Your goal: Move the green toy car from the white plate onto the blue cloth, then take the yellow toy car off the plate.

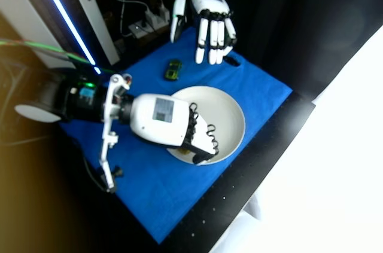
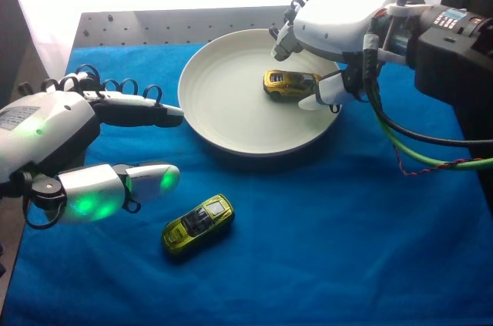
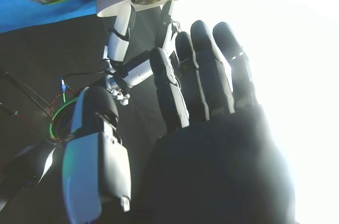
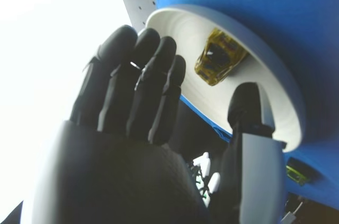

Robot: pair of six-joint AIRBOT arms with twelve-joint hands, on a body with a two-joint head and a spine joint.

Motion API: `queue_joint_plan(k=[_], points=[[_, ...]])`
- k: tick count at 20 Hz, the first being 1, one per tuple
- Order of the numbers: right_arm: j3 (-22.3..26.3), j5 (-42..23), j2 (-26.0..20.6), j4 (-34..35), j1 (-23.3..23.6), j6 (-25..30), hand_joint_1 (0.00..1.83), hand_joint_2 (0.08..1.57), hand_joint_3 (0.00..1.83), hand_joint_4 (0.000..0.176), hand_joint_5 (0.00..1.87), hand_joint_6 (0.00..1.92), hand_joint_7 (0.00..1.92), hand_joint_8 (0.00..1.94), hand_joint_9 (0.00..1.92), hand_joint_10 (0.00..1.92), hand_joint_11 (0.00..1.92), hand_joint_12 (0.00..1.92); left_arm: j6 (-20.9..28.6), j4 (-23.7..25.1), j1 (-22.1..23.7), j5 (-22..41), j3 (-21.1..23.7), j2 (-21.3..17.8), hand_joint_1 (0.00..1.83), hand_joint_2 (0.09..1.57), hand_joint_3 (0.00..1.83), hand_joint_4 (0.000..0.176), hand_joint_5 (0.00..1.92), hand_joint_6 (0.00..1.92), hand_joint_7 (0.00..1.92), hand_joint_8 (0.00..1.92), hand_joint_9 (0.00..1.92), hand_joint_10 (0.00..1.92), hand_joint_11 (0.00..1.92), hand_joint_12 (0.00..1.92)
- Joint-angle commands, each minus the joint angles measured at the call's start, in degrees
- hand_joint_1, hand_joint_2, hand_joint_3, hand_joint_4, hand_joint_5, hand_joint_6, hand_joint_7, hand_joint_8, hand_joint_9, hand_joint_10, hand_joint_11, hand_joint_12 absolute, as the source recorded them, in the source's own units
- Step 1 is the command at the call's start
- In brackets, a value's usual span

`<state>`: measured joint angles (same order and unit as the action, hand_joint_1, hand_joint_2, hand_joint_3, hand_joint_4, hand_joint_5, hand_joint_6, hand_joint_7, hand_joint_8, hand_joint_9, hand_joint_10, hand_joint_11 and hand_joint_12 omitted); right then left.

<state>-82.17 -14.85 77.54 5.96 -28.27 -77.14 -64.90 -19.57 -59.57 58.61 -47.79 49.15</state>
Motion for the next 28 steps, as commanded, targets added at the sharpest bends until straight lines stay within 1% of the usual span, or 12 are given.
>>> queue_joint_plan(k=[1,3,6,8,14,18,20,22,24,25,26,28], points=[[-0.17,-6.14,0.24,-0.37,0.88,-0.19,0.89,0.99,0.0,0.0,0.75,0.0,0.73,0.53,0.53,1.26,0.45,1.79,0.54,0.93,0.5,7.25,0.06,0.25,0.41,1.16,0.0,0.116,0.65,0.0,0.55,0.0,0.53,0.05,0.03,1.46],[-0.2,-6.06,0.35,-0.4,0.87,-0.19,0.93,0.99,0.0,0.0,0.77,0.01,0.71,1.52,0.76,1.83,0.84,1.92,0.67,0.94,0.49,7.34,0.06,0.26,0.41,1.15,0.0,0.113,0.64,0.0,0.54,0.0,0.52,0.04,0.01,1.46],[-0.31,-5.96,0.53,-0.42,0.87,-0.19,1.01,1.0,0.0,0.0,0.81,0.01,0.92,1.86,1.14,1.92,1.24,1.92,0.87,0.98,0.49,7.42,0.07,0.26,0.43,1.15,0.0,0.118,0.64,0.0,0.54,0.0,0.52,0.04,0.0,1.47],[-0.39,-5.9,0.67,-0.46,0.86,-0.19,1.04,1.01,0.0,0.0,0.82,0.01,0.7,1.47,0.81,1.72,0.89,1.92,1.01,1.0,0.49,7.55,0.09,0.26,0.43,1.15,0.0,0.125,0.64,0.0,0.54,0.0,0.51,0.04,0.0,1.45],[-0.79,-5.69,1.14,-0.5,0.79,-0.19,1.06,1.02,0.0,0.0,0.87,0.01,0.69,1.0,0.66,1.32,0.58,1.79,1.32,1.03,0.35,7.78,0.14,0.26,0.43,1.17,0.0,0.118,0.64,0.0,0.54,0.0,0.52,0.04,0.0,1.41],[-1.09,-5.67,1.14,-0.49,0.78,-0.19,1.02,1.01,0.0,0.0,0.85,0.0,0.66,1.16,0.67,1.48,0.64,1.89,1.49,1.03,0.23,7.87,0.15,0.27,0.46,1.18,0.0,0.121,0.65,0.0,0.53,0.0,0.5,0.03,0.01,1.37],[-1.26,-5.65,1.14,-0.48,0.78,-0.19,1.01,1.01,0.0,0.0,0.83,0.0,0.75,1.67,0.87,1.89,0.99,1.92,1.55,1.03,0.21,7.92,0.16,0.27,0.49,1.19,0.0,0.114,0.66,0.01,0.54,0.0,0.5,0.02,0.0,1.36],[-1.45,-5.51,1.18,-0.47,0.78,-0.19,1.0,1.01,0.0,0.0,0.8,0.0,0.72,1.72,0.86,1.91,1.0,1.92,1.66,1.04,0.21,7.91,0.16,0.27,0.48,1.18,0.0,0.121,0.67,0.01,0.55,0.01,0.51,0.03,0.0,1.35],[-1.72,-5.32,1.32,-0.44,0.78,-0.19,0.98,1.01,0.0,0.0,0.76,0.0,0.59,0.88,0.52,1.24,0.43,1.77,1.69,1.04,0.18,7.88,0.16,0.27,0.45,1.19,0.0,0.13,0.66,0.0,0.53,0.0,0.49,0.02,0.0,1.32],[-1.85,-5.22,1.4,-0.43,0.78,-0.19,0.98,1.01,0.0,0.0,0.75,0.0,0.63,0.74,0.52,1.2,0.4,1.76,1.74,1.04,0.17,7.88,0.16,0.27,0.45,1.19,0.0,0.131,0.66,0.0,0.52,0.0,0.49,0.01,0.0,1.3],[-1.98,-5.14,1.51,-0.43,0.78,-0.19,1.0,1.0,0.0,0.0,0.77,0.0,0.64,1.18,0.6,1.6,0.6,1.89,1.76,1.07,0.16,7.88,0.16,0.28,0.46,1.18,0.0,0.129,0.66,0.0,0.53,0.0,0.49,0.01,0.0,1.29],[-2.32,-4.87,1.81,-0.43,0.78,-0.19,1.0,1.0,0.0,0.0,0.77,0.0,0.59,1.07,0.53,1.46,0.5,1.9,1.8,1.11,0.15,7.87,0.16,0.28,0.45,1.18,0.0,0.136,0.66,0.0,0.54,0.01,0.5,0.01,0.0,1.3]])
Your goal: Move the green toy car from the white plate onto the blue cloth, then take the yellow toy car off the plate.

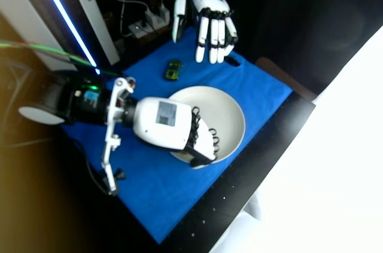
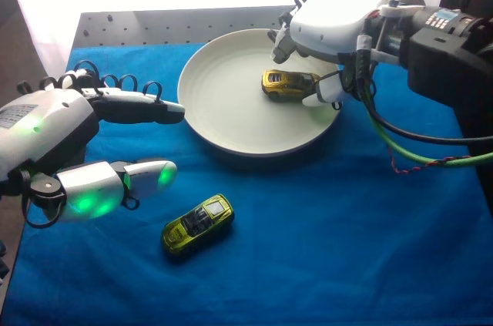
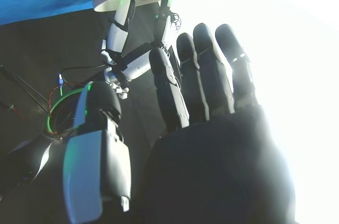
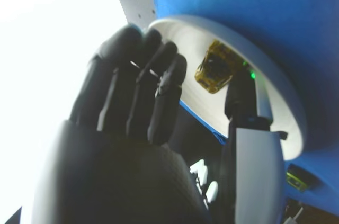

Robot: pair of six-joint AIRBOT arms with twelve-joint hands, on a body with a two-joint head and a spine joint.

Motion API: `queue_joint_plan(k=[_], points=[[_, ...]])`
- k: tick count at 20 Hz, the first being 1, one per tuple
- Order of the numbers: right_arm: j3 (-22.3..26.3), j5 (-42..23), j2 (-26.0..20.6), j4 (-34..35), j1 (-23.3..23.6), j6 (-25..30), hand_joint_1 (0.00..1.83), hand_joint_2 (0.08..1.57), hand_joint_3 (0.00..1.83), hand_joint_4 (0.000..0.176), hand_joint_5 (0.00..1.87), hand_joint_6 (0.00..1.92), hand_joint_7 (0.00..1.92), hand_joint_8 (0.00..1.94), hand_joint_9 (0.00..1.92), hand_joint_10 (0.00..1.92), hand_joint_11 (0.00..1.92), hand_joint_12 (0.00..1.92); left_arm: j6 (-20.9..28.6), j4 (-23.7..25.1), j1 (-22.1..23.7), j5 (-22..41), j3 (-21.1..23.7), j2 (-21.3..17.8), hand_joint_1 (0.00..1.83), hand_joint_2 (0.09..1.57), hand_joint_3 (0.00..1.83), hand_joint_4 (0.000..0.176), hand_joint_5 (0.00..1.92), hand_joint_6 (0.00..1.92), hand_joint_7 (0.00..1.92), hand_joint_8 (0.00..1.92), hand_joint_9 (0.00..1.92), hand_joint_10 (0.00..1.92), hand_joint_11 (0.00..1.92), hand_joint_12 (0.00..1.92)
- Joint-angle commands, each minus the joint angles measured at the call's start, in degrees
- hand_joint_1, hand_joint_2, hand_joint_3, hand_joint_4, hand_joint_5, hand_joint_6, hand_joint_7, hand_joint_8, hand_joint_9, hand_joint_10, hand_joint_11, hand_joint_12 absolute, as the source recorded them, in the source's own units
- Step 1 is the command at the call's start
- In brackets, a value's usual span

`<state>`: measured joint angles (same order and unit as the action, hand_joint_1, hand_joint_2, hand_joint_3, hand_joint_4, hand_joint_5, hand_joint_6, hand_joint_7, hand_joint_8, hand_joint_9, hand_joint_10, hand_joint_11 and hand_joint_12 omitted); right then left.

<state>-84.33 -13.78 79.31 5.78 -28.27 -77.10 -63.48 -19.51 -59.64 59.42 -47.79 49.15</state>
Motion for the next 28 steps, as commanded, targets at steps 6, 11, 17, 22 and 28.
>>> queue_joint_plan(k=[6,11,17,22,28], points=[[-0.78,-5.36,0.84,-0.25,0.78,-0.24,0.96,1.0,0.0,0.0,0.82,0.01,0.82,0.22,0.65,0.76,0.42,1.5,0.81,1.22,0.17,7.02,0.16,0.3,0.5,1.19,0.0,0.128,0.68,0.01,0.55,0.01,0.5,0.01,0.0,1.21],[-0.85,-5.22,0.96,-0.25,0.78,-0.24,1.13,1.08,0.0,0.0,1.0,0.78,0.87,1.28,0.81,1.65,0.76,1.89,1.14,1.24,-0.04,7.06,0.16,0.32,0.51,1.19,0.0,0.143,0.7,0.01,0.57,0.01,0.51,0.01,0.0,1.12],[0.17,-5.61,0.88,-0.23,0.79,-0.23,1.23,1.17,0.0,0.0,0.85,1.03,0.91,1.32,0.85,1.41,0.75,1.82,1.66,0.81,-0.82,7.53,0.17,0.47,0.51,1.19,0.0,0.138,0.71,0.0,0.57,0.0,0.51,0.0,0.0,1.12],[2.85,-9.87,-1.63,-0.18,0.91,-0.23,1.2,1.24,0.0,0.0,0.73,1.11,0.81,1.6,0.93,1.8,0.98,1.92,1.67,0.49,-1.08,7.62,0.14,0.62,0.52,1.2,0.0,0.144,0.71,0.0,0.57,0.0,0.5,0.0,0.0,1.11],[13.95,-21.31,-11.23,-1.43,0.94,-0.22,1.15,1.22,0.0,0.0,0.79,1.23,1.03,1.86,1.17,1.87,1.22,1.92,1.68,-0.01,-1.37,8.06,0.23,0.63,0.53,1.19,0.0,0.154,0.73,0.01,0.59,0.01,0.52,0.01,0.0,1.1]])
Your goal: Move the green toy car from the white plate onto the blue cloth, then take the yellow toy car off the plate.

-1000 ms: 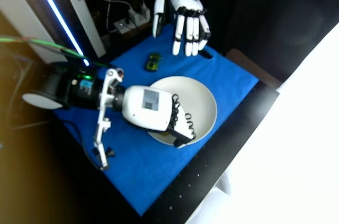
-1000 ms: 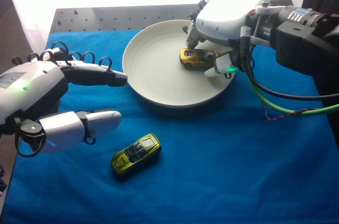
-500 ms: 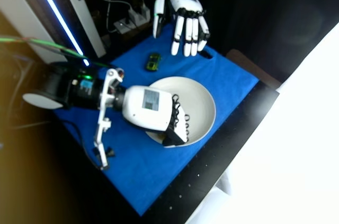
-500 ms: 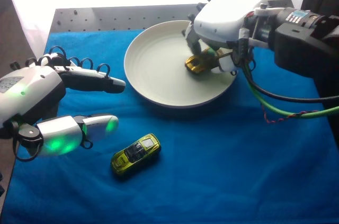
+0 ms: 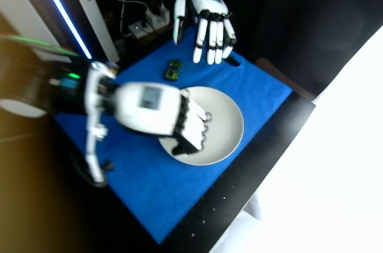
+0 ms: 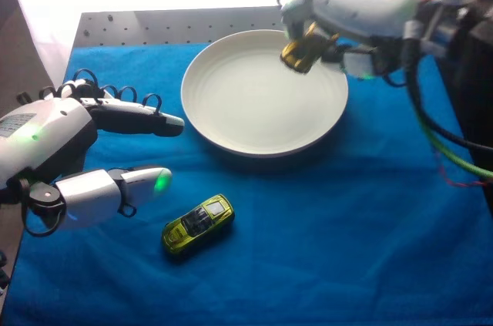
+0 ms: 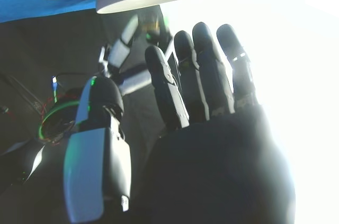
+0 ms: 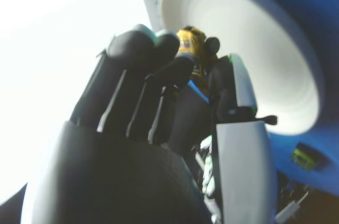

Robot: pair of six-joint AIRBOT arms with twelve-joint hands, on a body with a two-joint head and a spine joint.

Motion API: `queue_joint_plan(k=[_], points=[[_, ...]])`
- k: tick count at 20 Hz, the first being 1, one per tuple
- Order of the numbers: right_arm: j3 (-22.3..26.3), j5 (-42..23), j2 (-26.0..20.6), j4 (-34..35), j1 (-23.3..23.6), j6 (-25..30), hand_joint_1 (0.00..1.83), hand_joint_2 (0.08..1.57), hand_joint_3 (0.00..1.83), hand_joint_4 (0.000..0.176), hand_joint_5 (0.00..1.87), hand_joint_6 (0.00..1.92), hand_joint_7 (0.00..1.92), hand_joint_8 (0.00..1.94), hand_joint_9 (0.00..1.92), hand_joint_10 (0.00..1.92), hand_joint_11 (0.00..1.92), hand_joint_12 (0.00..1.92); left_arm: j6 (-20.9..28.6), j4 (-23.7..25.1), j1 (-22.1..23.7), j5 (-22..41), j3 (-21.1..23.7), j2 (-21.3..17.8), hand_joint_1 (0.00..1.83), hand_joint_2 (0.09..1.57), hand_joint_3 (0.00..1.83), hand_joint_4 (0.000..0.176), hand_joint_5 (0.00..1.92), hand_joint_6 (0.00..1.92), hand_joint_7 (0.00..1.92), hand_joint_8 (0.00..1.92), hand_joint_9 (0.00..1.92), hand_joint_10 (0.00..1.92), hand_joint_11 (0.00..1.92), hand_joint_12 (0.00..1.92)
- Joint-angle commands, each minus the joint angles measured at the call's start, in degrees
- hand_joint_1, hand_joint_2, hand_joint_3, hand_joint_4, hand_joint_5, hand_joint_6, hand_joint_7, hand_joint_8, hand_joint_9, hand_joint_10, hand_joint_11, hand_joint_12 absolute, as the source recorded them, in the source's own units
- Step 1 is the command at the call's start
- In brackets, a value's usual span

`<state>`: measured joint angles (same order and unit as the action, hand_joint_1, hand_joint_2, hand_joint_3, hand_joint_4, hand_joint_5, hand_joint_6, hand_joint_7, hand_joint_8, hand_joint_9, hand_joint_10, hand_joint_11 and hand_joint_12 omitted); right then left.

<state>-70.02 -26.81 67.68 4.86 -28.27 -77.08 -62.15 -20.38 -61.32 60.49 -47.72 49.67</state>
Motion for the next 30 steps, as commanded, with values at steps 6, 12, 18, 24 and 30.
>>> queue_joint_plan(k=[6,12,18,24,30], points=[[11.18,-20.32,-9.52,-6.26,-1.22,-0.24,1.16,1.13,0.0,0.0,0.94,1.07,1.2,1.32,1.27,1.56,1.2,1.83,0.42,-0.58,-1.55,9.15,0.52,0.0,0.5,1.19,0.0,0.176,0.76,0.01,0.6,0.0,0.52,0.0,0.0,1.04],[18.18,-30.59,-15.52,-7.53,-8.17,-0.2,1.26,1.13,0.0,0.0,0.86,1.07,1.05,1.13,1.03,1.38,0.88,1.8,0.47,-1.25,-2.19,9.61,0.58,0.05,0.77,1.33,0.0,0.176,0.57,1.56,0.63,0.01,0.53,0.01,0.0,1.02],[20.21,-33.58,-16.7,-9.3,-13.94,6.95,1.27,1.11,0.0,0.0,0.93,0.97,1.12,0.99,1.09,1.28,1.01,1.69,0.47,-1.73,-2.89,10.26,0.74,0.08,0.78,1.33,0.0,0.176,0.58,1.56,0.66,0.01,0.57,0.02,0.0,1.15],[20.03,-28.52,-14.62,-7.66,-21.76,11.02,1.28,1.1,0.0,0.0,1.0,0.78,1.05,1.18,1.17,1.41,1.15,1.64,0.47,-1.82,-2.89,10.3,0.85,0.14,0.76,1.34,0.01,0.176,0.56,1.59,0.63,0.01,0.56,0.01,0.0,1.18],[18.99,-22.64,-11.21,-7.3,-23.72,11.62,1.39,1.08,0.0,0.0,0.98,1.0,1.05,0.92,0.97,1.09,0.8,1.44,0.48,-1.84,-2.89,10.36,0.96,0.24,0.78,1.32,0.0,0.176,0.58,1.56,0.65,0.01,0.57,0.01,0.0,1.21]])
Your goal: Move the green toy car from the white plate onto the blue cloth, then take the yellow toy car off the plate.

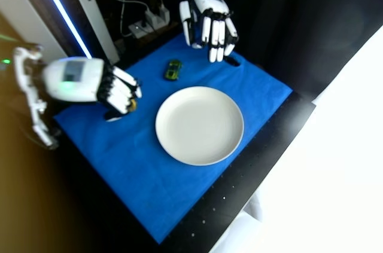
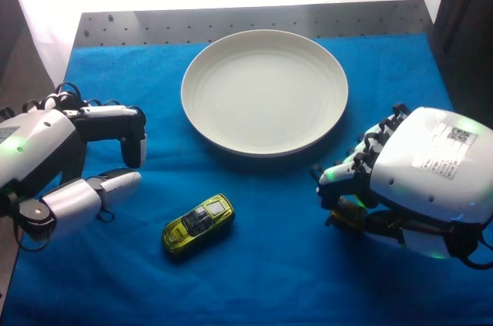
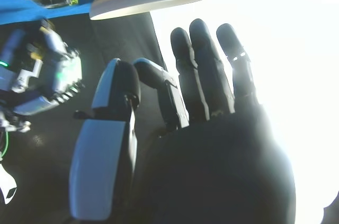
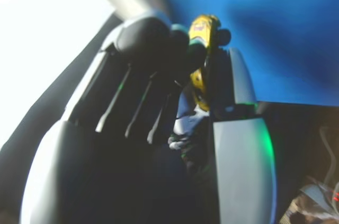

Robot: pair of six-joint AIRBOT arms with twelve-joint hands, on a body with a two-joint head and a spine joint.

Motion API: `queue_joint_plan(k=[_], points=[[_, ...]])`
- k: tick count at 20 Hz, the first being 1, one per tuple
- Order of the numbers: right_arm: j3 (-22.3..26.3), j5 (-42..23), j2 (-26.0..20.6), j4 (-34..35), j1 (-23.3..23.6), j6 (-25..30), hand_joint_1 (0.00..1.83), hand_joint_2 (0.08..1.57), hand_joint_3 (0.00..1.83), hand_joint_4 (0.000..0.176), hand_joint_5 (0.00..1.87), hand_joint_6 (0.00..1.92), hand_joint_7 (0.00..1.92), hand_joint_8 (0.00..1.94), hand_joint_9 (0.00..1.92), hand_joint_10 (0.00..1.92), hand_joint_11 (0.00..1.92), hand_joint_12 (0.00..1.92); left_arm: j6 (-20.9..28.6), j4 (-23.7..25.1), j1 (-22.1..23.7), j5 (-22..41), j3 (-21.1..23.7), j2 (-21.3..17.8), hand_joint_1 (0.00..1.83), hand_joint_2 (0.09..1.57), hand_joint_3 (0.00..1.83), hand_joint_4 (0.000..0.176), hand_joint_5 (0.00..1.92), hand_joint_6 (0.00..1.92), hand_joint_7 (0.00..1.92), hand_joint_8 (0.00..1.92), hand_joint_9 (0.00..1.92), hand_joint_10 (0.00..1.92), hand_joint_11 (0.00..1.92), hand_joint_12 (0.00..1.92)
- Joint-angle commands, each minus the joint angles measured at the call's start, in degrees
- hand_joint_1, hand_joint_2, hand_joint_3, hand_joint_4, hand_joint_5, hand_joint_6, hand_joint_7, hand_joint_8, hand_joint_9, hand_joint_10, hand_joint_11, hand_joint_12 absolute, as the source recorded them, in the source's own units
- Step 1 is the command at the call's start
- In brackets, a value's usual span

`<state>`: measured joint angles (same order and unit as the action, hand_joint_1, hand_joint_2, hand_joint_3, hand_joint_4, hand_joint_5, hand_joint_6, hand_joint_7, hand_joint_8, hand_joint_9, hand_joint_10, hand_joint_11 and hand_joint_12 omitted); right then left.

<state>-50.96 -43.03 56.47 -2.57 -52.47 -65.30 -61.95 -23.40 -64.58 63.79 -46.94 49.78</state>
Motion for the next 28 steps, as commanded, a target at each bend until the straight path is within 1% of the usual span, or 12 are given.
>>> queue_joint_plan(k=[1,7,12,14,16,17,18,19,20,23,27,28], points=[[-0.03,-6.22,0.12,0.14,0.41,-0.16,1.27,1.09,0.0,0.0,1.01,0.93,1.04,1.02,0.95,1.2,0.77,1.52,0.29,1.17,0.37,7.06,0.19,0.13,0.78,1.33,0.0,0.176,0.58,1.56,0.64,0.01,0.57,0.01,0.0,1.2],[1.16,-7.37,-0.51,0.89,0.41,-0.15,0.73,0.89,0.0,0.0,0.08,0.94,0.13,1.07,0.13,1.3,0.04,1.71,0.32,0.96,0.26,7.23,0.23,0.23,0.78,1.33,0.0,0.176,0.58,1.56,0.63,0.0,0.55,0.0,0.0,1.22],[2.75,-14.4,-3.85,3.2,0.08,-0.15,0.46,0.89,0.0,0.0,0.06,0.97,0.13,1.12,0.1,1.39,0.04,1.81,0.49,0.57,-0.13,8.47,0.29,0.18,0.77,1.33,0.0,0.176,0.57,1.58,0.63,0.0,0.55,0.0,0.0,1.2],[2.74,-19.82,-4.95,5.85,-0.71,-0.16,0.43,1.25,0.13,0.0,0.37,1.23,0.38,1.45,0.36,1.65,0.33,1.91,0.71,0.56,-0.23,9.55,0.22,0.01,0.77,1.34,0.0,0.176,0.56,1.59,0.65,0.01,0.58,0.02,0.0,1.24],[2.41,-26.47,-5.68,9.29,-1.79,-0.17,0.98,1.31,0.04,0.0,0.61,1.55,0.76,1.52,0.77,1.65,0.72,1.89,1.52,0.58,-0.23,11.38,-0.29,-0.49,0.8,1.32,0.0,0.176,0.6,1.53,0.74,0.05,0.69,0.09,0.04,1.53],[2.41,-29.41,-6.01,10.41,-1.94,-0.53,0.9,1.41,0.07,0.0,1.01,1.46,1.22,1.48,1.27,1.61,1.2,1.86,1.98,0.74,-0.21,12.2,-0.53,-0.75,1.03,1.3,0.03,0.042,0.65,1.41,0.63,1.32,0.76,0.21,0.16,1.64],[2.46,-31.88,-6.18,11.24,-1.95,-1.29,0.58,1.51,0.12,0.0,1.13,1.8,1.38,1.82,1.47,1.86,1.49,1.91,2.33,0.94,-0.19,13.33,-0.75,-1.16,1.07,1.3,0.03,0.017,0.62,1.43,0.64,1.56,0.69,0.52,0.28,1.51],[2.62,-35.05,-6.25,11.74,-1.94,-2.46,0.71,1.51,0.13,0.121,1.29,1.9,1.5,1.92,1.62,1.91,1.65,1.92,3.12,1.37,0.16,15.23,-1.17,-1.66,1.08,1.31,0.01,0.016,0.62,1.44,0.65,1.57,0.64,0.73,0.36,1.45],[2.89,-38.39,-6.24,11.91,-1.93,-3.58,0.97,1.47,0.12,0.165,1.41,1.92,1.66,1.94,1.77,1.92,1.79,1.92,5.23,2.32,1.14,17.16,-2.26,-1.92,1.11,1.29,0.0,0.008,0.63,1.42,0.71,1.48,0.69,0.79,0.45,1.43],[3.09,-46.12,-6.78,11.92,-1.85,-4.68,0.96,1.22,0.62,0.176,1.52,1.92,1.78,1.94,1.89,1.92,1.91,1.92,9.19,5.89,5.6,21.39,-5.25,-2.45,1.18,1.23,0.0,0.0,0.68,1.32,0.89,1.26,0.98,0.49,0.74,1.09],[3.12,-52.25,-6.82,11.87,-0.62,-6.16,0.89,1.38,0.11,0.176,1.49,1.92,1.79,1.94,1.91,1.92,1.92,1.92,7.38,13.19,15.58,22.08,-6.94,-3.3,1.16,1.27,0.0,0.0,0.61,1.38,0.81,1.41,0.99,0.17,0.64,0.94],[3.19,-52.56,-6.82,11.88,-0.62,-6.16,1.03,1.37,0.07,0.176,1.49,1.92,1.79,1.94,1.9,1.92,1.92,1.92,6.07,15.0,17.85,21.73,-6.87,-3.15,0.92,1.31,0.0,0.059,0.62,1.49,0.74,0.71,0.96,0.13,0.56,1.03]])
